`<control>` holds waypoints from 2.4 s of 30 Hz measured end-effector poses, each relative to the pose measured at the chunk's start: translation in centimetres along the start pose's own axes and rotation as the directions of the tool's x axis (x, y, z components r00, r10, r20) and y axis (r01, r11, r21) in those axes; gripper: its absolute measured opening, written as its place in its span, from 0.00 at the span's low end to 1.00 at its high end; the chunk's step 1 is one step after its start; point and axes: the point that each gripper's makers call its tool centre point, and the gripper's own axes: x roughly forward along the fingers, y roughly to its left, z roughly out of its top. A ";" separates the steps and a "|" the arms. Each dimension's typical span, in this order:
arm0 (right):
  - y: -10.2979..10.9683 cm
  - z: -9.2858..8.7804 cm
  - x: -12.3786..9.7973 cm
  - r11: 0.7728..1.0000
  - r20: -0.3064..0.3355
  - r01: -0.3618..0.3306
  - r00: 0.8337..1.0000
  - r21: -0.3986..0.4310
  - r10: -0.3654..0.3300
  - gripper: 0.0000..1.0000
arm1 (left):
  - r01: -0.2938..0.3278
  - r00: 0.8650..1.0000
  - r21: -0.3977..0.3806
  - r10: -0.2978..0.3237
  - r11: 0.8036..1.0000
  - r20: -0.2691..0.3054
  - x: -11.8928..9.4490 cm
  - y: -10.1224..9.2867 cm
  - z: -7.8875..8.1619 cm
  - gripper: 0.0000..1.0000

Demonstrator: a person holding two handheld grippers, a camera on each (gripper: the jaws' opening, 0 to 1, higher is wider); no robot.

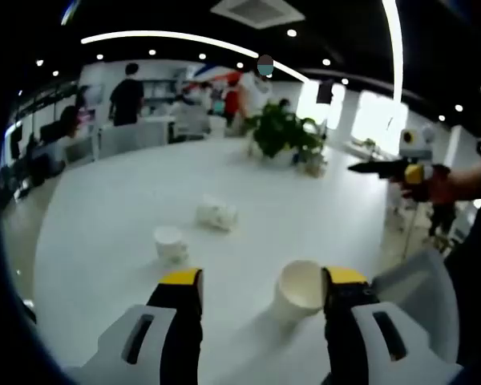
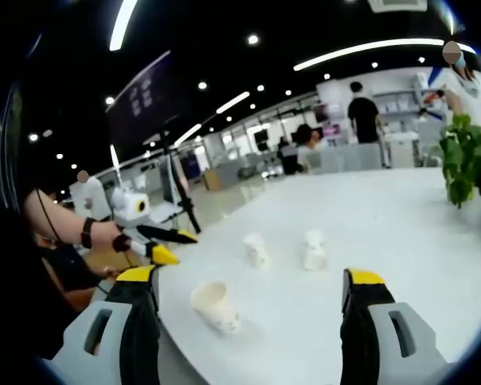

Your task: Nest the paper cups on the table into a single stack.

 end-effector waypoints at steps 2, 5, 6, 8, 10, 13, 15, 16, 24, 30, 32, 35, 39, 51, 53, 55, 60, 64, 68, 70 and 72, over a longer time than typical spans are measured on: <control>0.1 -0.1 0.0 1.000 -0.005 0.000 1.000 -0.005 0.000 0.93 | -0.012 1.000 -0.003 0.012 1.000 0.012 -0.2 0.1 0.1 0.67; 0.2 -0.3 0.2 1.000 -0.021 -0.004 1.000 -0.005 0.004 0.93 | -0.036 0.999 0.027 0.035 0.999 0.032 -0.5 0.6 0.1 0.72; 0.2 -0.4 0.3 1.000 -0.031 -0.004 1.000 -0.006 0.003 0.93 | -0.054 0.998 0.044 0.052 0.998 0.042 -0.7 0.9 0.2 0.74; 0.1 -0.6 0.6 1.000 -0.048 -0.002 0.999 -0.010 0.001 0.94 | -0.065 0.997 0.034 0.064 0.997 0.036 -0.8 1.2 -0.1 0.77; 0.2 -0.6 0.8 1.000 -0.055 -0.006 0.998 -0.014 0.005 0.94 | -0.078 0.996 0.036 0.076 0.996 0.052 -1.1 1.5 0.0 0.81; 0.1 -0.8 1.4 1.000 -0.077 -0.016 0.997 -0.011 0.015 0.96 | -0.109 0.992 0.029 0.108 0.994 0.059 -1.5 2.3 -0.2 0.89; 0.1 -0.7 1.8 1.000 -0.087 -0.018 0.996 -0.017 0.017 0.97 | -0.121 0.990 0.021 0.119 0.992 0.072 -1.8 2.7 -0.3 0.92; 0.2 -0.6 2.1 1.000 -0.091 -0.021 0.996 -0.019 0.019 0.97 | -0.121 0.990 0.005 0.121 0.993 0.074 -1.9 2.8 -0.3 0.92; -0.7 -0.4 3.4 0.998 -0.134 -0.007 0.991 -0.064 -0.001 1.00 | -0.162 0.984 0.007 0.161 0.987 0.073 -2.4 4.1 -0.8 1.00; -1.5 0.6 4.5 0.998 -0.136 -0.008 0.991 -0.059 0.000 1.00 | -0.163 0.983 -0.006 0.162 0.987 0.089 -2.5 4.4 -0.6 1.00; -1.8 0.9 5.0 0.998 -0.138 -0.010 0.990 -0.061 0.002 1.00 | -0.164 0.983 0.003 0.163 0.986 0.089 -2.4 4.4 -0.6 1.00; -2.6 1.5 5.9 0.997 -0.150 -0.012 0.989 -0.076 0.000 1.00 | -0.161 0.984 0.003 0.160 0.987 0.084 -2.3 4.3 -0.7 0.99; -4.6 2.5 7.7 0.996 -0.182 0.003 0.983 -0.091 -0.020 1.00 | -0.156 0.985 0.016 0.154 0.988 0.076 -2.1 4.1 -0.9 0.98; -9.7 2.9 14.2 0.981 -0.317 -0.014 0.947 -0.192 -0.048 0.96 | -0.162 0.985 0.001 0.162 0.987 0.064 -2.0 4.4 -1.3 0.96; -10.4 2.4 15.0 0.982 -0.345 -0.023 0.938 -0.189 -0.045 0.95 | -0.165 0.984 -0.004 0.165 0.986 0.066 -2.0 4.5 -1.3 0.96; -11.0 2.1 15.6 0.980 -0.363 -0.029 0.931 -0.198 -0.046 0.94 | -0.168 0.983 0.000 0.167 0.986 0.070 -1.9 4.6 -1.2 0.95; -12.2 1.3 17.2 0.978 -0.385 -0.028 0.921 -0.207 -0.055 0.93 | -0.167 0.984 0.003 0.167 0.986 0.059 -1.6 4.6 -1.4 0.93; -13.1 0.1 18.1 0.987 -0.406 -0.008 0.912 -0.161 -0.058 0.93 | -0.166 0.985 0.001 0.165 0.986 0.055 -1.2 4.7 -1.5 0.93; -13.7 -1.2 18.9 0.988 -0.439 -0.005 0.897 -0.152 -0.063 0.92 | -0.173 0.983 -0.003 0.173 0.985 0.068 -1.1 5.0 -1.3 0.92; -13.9 -1.9 19.3 0.989 -0.459 -0.009 0.887 -0.147 -0.060 0.92 | -0.184 0.981 0.000 0.183 0.983 0.067 -1.1 5.3 -1.3 0.93; -14.3 -2.5 19.6 0.990 -0.479 -0.013 0.876 -0.142 -0.057 0.92 | -0.184 0.981 -0.004 0.184 0.983 0.064 -1.1 5.3 -1.2 0.92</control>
